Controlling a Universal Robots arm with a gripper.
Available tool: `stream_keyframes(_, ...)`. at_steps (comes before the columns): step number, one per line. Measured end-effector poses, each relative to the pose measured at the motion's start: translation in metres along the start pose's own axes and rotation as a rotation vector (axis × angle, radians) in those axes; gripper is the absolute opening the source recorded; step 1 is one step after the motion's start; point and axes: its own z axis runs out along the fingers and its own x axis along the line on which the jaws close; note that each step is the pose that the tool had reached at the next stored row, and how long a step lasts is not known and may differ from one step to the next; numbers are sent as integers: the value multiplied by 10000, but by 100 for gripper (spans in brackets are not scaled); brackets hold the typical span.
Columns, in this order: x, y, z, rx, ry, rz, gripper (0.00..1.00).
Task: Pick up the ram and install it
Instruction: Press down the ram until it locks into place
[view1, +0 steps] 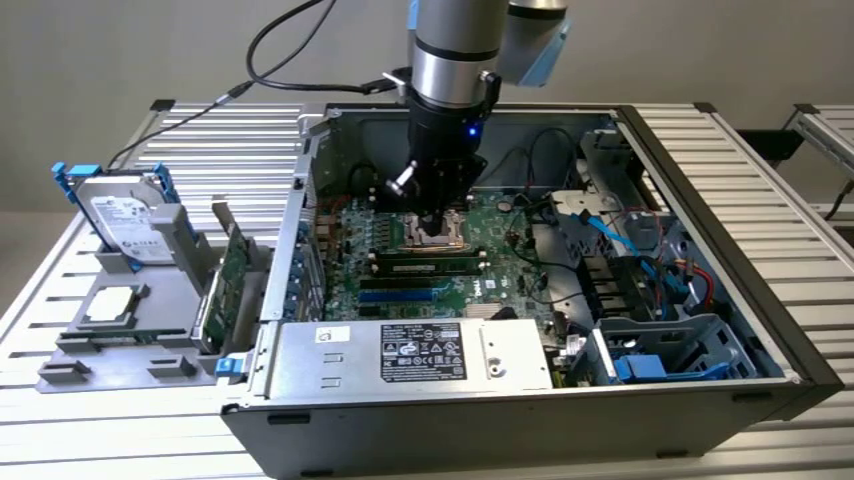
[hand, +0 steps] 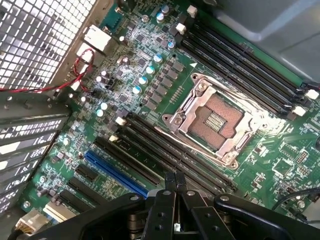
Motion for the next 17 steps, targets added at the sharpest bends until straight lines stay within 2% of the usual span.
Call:
stream_keyframes(8, 0, 0, 0, 7, -67, 876, 11)
stream_keyframes(17, 0, 0, 0, 4, -93, 1850, 11)
